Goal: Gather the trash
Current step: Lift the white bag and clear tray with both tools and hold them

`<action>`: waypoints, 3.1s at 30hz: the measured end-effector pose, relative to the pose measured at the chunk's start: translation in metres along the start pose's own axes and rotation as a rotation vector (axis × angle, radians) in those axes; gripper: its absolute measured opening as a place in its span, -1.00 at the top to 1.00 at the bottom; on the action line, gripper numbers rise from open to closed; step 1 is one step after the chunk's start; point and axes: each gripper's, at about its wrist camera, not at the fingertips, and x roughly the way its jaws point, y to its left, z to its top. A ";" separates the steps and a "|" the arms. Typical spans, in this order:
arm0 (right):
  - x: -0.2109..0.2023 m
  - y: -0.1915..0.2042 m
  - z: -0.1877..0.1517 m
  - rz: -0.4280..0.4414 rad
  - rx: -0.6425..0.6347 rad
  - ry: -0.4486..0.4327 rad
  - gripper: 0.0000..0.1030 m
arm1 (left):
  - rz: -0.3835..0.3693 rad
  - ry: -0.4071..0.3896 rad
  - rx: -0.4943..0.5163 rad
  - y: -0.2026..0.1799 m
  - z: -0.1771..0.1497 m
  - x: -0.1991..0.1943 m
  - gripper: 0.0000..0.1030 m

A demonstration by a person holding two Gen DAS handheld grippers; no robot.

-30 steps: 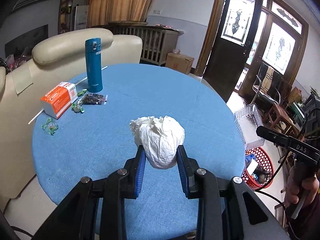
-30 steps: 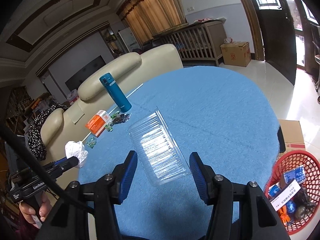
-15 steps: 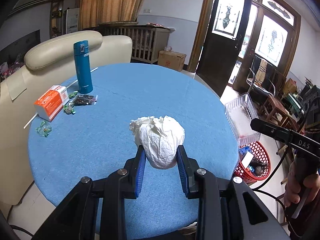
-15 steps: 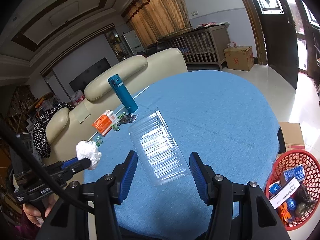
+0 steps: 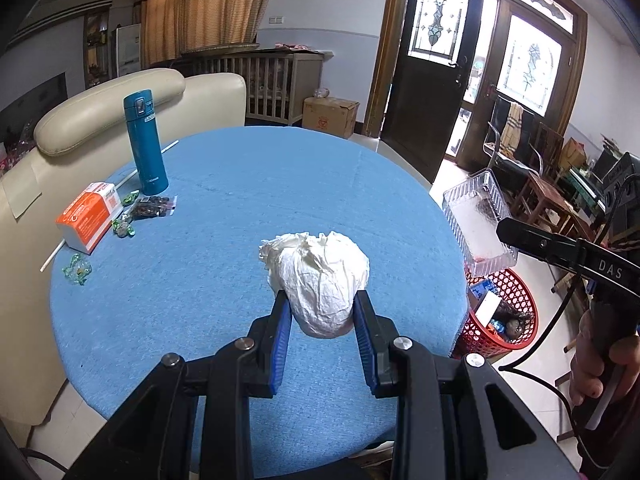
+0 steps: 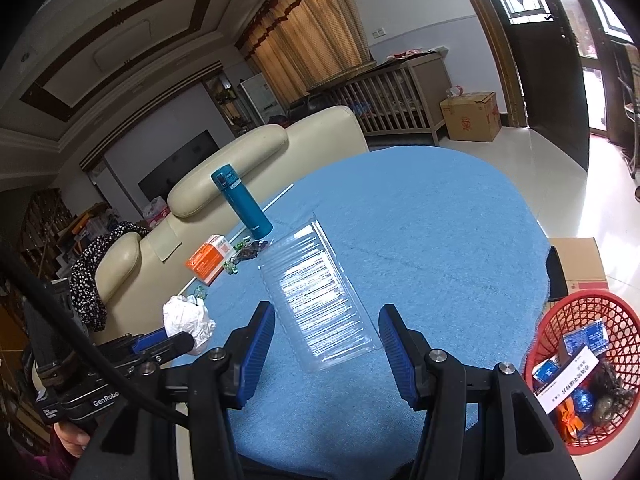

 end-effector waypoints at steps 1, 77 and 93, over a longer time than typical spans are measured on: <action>-0.001 -0.001 0.000 0.001 0.003 -0.002 -0.11 | 0.000 0.000 0.001 0.000 0.000 0.000 0.37; -0.019 -0.043 0.004 -0.009 0.159 -0.020 -0.11 | -0.013 0.067 0.037 -0.016 0.004 0.021 0.36; -0.013 -0.051 0.003 -0.011 0.192 -0.006 -0.11 | -0.008 0.105 0.011 -0.012 0.000 0.030 0.36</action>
